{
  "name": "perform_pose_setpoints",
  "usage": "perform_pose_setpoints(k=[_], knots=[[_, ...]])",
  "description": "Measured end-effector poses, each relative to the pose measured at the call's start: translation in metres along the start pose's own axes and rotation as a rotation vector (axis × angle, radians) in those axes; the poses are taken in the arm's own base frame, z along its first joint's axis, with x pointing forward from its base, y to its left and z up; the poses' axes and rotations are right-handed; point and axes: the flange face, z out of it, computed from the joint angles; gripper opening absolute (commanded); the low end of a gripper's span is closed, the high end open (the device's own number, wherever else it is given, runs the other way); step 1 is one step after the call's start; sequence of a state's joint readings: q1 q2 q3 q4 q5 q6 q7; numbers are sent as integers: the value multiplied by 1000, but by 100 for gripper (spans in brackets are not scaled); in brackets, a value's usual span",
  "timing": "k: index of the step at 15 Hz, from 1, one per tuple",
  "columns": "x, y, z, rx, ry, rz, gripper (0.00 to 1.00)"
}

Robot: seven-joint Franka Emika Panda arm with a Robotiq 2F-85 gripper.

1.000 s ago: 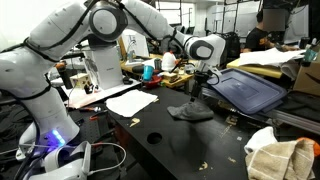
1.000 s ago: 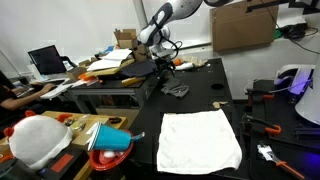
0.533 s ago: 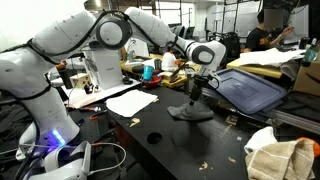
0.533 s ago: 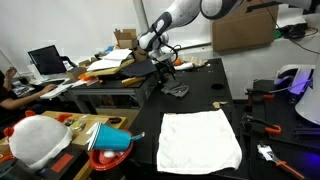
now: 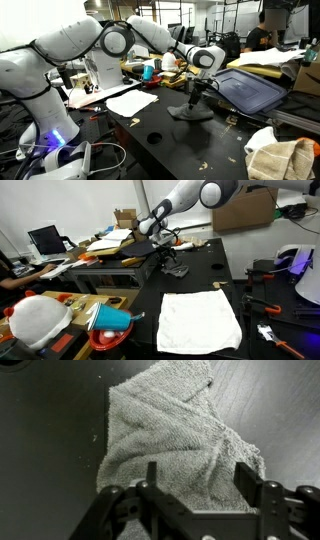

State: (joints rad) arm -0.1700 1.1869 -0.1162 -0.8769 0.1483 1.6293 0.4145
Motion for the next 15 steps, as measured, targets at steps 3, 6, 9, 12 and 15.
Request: perform_pose_setpoints(k=[3,6,9,12,15], knots=[[1,1,2,-13,-8,3,27],[0,4,2,-22,-23,6,5],[-3,6,-3,-27,-39,5,0],[-7,14,-22,-20,-46,-43,1],[-9,35,-55,5,-31,-146,1]])
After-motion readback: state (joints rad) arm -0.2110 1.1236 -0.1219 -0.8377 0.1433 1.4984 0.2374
